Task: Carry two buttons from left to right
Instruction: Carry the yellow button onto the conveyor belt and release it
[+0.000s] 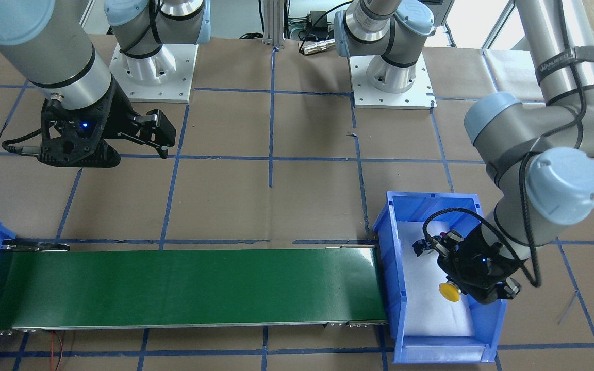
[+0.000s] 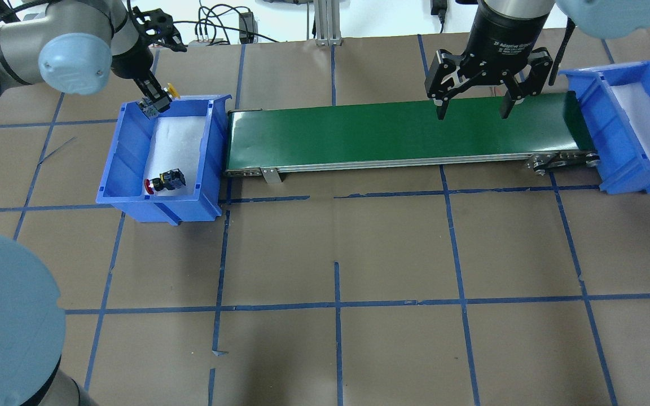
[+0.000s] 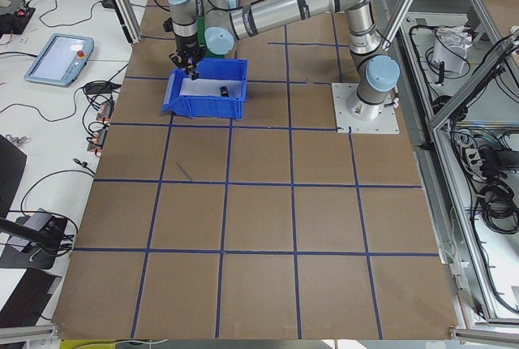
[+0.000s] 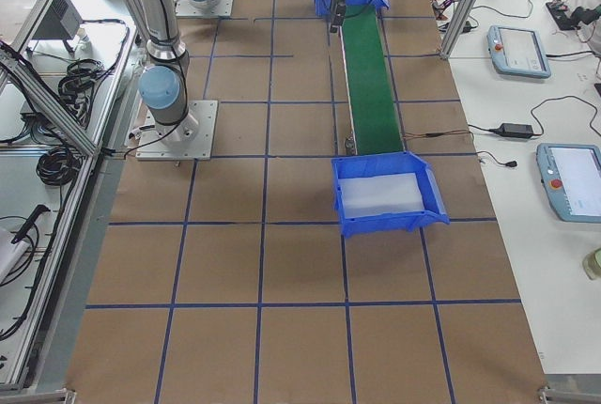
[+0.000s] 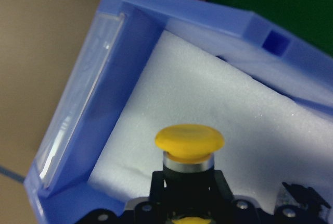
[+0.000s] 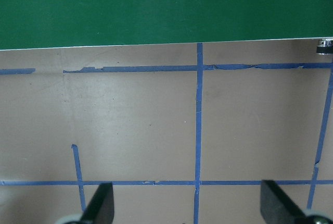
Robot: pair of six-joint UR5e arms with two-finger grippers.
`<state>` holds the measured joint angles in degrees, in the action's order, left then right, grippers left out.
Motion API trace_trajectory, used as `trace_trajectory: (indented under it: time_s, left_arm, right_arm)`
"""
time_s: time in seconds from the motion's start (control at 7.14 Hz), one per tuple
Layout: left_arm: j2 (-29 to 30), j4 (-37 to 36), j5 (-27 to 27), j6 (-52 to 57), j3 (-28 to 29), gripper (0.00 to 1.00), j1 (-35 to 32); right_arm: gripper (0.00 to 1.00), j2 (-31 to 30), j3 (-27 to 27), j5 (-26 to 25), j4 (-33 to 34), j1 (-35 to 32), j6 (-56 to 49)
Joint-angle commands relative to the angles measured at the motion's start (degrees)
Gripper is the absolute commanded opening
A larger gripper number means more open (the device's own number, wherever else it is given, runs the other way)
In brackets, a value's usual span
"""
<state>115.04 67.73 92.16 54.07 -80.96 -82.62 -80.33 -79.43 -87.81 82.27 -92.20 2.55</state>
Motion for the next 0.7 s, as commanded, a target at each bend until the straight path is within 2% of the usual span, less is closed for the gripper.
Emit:
trace_trajectory:
  time_s: [0.0, 0.14, 0.42, 0.56]
  left_arm:
    - [0.00, 0.29, -0.13, -25.29, 0.45, 0.12, -4.01]
    - [0.79, -0.14, 0.39, -35.68, 1.33, 0.12, -8.05]
    - [3.95, -0.06, 1.97, -48.21, 1.95, 0.12, -15.70]
    - [6.23, -0.23, 3.37, -56.01, 2.21, 0.12, -16.78]
  right_arm:
    - [1.00, -0.01, -0.02, 0.00, 0.00, 0.00, 0.00]
    - [1.00, -0.01, -0.02, -0.08, 0.00, 0.00, 0.00]
    - [1.00, -0.01, -0.11, -0.08, 0.00, 0.00, 0.00]
    - [1.00, -0.01, -0.11, -0.08, 0.00, 0.00, 0.00]
